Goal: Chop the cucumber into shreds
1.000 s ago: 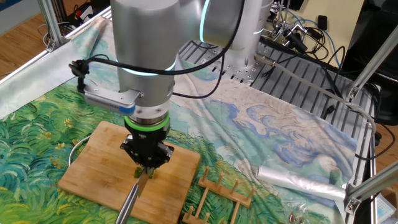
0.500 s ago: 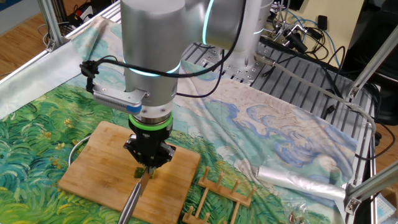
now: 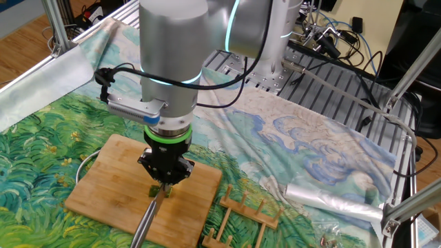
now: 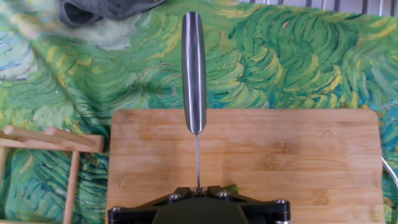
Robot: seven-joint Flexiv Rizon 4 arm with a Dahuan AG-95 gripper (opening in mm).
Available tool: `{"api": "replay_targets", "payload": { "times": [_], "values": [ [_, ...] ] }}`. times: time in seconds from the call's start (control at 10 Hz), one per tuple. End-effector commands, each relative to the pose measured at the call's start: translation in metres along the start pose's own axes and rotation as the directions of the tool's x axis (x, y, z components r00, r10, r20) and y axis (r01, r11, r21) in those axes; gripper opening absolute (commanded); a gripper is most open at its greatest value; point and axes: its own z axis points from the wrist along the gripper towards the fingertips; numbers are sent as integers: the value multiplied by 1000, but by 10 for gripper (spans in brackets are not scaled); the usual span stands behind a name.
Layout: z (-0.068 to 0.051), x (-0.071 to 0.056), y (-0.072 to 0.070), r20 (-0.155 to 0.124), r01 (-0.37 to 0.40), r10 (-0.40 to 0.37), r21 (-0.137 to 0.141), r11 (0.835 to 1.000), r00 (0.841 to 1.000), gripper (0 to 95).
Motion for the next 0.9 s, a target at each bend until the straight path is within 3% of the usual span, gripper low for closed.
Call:
{"api": "replay_targets", "payload": {
  "times": [0.1,0.3,0.7,0.9],
  "values": [
    [1,0,-1,-2,-1,1,-2,1000,1000,0],
    [7,2,-1,7,0,0,1,1000,1000,0],
    [33,8,-1,46,-2,1,6,1000,999,0],
    [35,10,0,56,-4,4,-3,1000,998,0]
  ]
}}
